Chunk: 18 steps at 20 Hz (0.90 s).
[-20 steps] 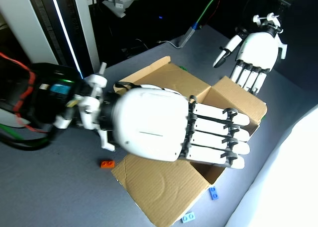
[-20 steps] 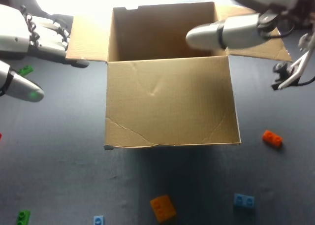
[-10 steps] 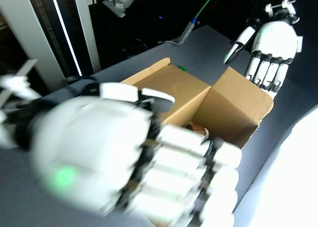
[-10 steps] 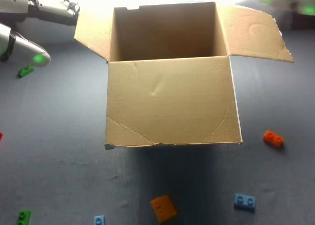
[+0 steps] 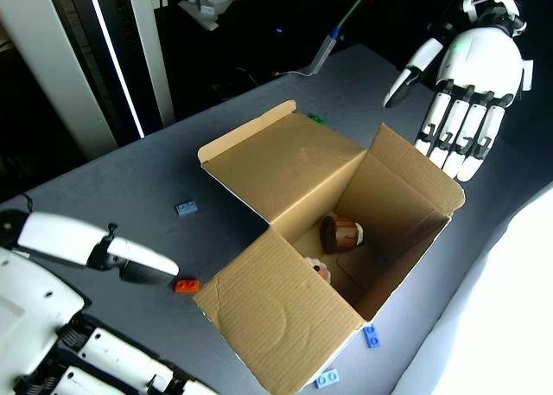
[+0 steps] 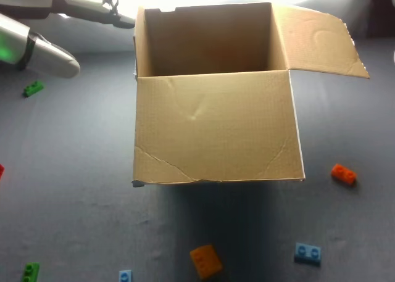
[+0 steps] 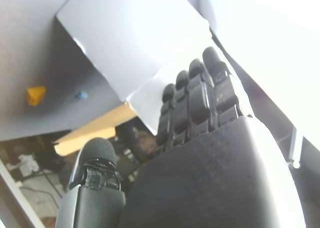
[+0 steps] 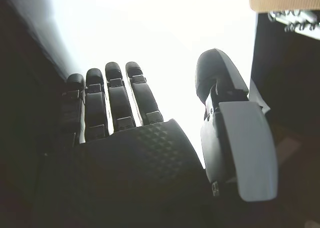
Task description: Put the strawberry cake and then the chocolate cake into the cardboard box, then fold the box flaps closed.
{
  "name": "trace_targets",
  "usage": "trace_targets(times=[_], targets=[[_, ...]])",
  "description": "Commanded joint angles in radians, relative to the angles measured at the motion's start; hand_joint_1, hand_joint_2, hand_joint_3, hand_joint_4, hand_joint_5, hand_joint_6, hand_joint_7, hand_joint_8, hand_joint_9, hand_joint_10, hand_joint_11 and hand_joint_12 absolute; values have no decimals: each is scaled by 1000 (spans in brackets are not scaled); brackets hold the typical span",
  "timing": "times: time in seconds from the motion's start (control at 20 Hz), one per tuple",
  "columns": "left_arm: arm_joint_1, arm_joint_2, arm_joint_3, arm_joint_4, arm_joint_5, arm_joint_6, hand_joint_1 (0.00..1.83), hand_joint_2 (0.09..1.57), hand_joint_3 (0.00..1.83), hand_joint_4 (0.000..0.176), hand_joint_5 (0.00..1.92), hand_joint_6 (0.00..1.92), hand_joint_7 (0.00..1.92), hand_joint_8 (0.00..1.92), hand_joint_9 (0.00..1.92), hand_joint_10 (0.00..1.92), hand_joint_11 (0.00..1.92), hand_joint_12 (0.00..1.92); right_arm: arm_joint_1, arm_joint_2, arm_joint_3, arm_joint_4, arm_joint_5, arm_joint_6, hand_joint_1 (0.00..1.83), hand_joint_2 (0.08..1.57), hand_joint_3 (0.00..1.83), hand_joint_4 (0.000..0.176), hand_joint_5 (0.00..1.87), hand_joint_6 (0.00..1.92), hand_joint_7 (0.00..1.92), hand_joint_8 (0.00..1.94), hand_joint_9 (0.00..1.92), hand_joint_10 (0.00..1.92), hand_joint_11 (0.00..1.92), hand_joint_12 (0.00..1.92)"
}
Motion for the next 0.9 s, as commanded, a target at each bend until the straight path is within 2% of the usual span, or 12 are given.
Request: trace_targets(times=[0.0, 0.15, 0.5, 0.7, 0.85], targets=[[-17, 10, -9, -90, 2, -3, 0, 1285, 0, 0, 119, 2, 164, 2, 171, 4, 0, 570, -10, 4, 7, -1, 149, 4, 0, 1279, 20, 0, 55, 5, 54, 5, 5, 1, 0, 0], [-17, 16, -53, -79, 16, -3, 0, 1286, 0, 0, 107, 3, 160, 2, 159, 3, 0, 534, -73, -14, 8, 7, 162, 4, 0, 1280, 18, 0, 62, 7, 48, 2, 7, 2, 0, 0], [11, 23, -151, -64, 54, -3, 0, 1297, 3, 0, 115, 4, 164, 1, 176, 3, 0, 624, -205, -92, 31, 4, 195, -8, 0, 1271, 9, 0, 65, 7, 69, 8, 12, 5, 0, 0], [24, 22, -191, -64, 77, -2, 0, 1292, 0, 0, 120, 2, 159, 0, 171, 0, 0, 624, -223, -154, 60, -49, 163, -17, 0, 1269, 6, 0, 58, 3, 65, 5, 7, 2, 0, 0], [36, 21, -215, -63, 95, 1, 0, 1286, 0, 0, 122, 1, 164, 2, 170, 0, 0, 598, -198, -203, 82, -60, 165, -65, 0, 1268, 5, 0, 37, 2, 61, 6, 11, 5, 0, 0]])
